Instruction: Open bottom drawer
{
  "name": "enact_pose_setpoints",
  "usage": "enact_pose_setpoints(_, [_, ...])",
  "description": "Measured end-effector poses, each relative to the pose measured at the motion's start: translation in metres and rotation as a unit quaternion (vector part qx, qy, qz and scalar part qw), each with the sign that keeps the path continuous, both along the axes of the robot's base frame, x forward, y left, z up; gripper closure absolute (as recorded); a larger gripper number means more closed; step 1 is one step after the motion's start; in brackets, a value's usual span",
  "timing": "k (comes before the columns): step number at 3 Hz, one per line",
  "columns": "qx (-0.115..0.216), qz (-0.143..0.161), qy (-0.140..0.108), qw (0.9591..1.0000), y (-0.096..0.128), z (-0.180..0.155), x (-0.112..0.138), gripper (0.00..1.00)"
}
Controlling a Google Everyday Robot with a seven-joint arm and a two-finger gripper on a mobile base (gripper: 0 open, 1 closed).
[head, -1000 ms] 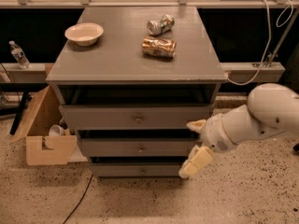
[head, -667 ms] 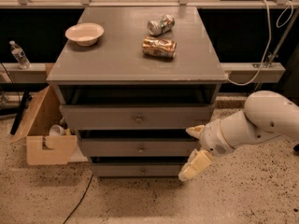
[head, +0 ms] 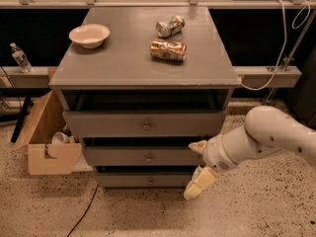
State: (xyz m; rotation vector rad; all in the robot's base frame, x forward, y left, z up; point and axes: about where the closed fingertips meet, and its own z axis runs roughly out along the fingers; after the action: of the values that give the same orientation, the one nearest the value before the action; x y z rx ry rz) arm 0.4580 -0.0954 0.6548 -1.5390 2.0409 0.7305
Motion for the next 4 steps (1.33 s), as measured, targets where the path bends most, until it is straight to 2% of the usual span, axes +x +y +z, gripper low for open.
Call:
enact_pose_setpoints(1, [0.001, 0.038, -0.001, 0.9993, 0.019, -0.059, 0.000, 0.00])
enact_pose_setpoints(2, [-0.003, 0.059, -0.002, 0.9982, 0.037, -0.123, -0.002, 0.00])
enact_pose_setpoints(3, [-0.003, 0.057, 0.000, 0.9984, 0.036, -0.125, -0.002, 0.00])
enact_pose_setpoints(4, [-0.005, 0.038, 0.017, 0.9991, 0.032, -0.151, -0.001, 0.00])
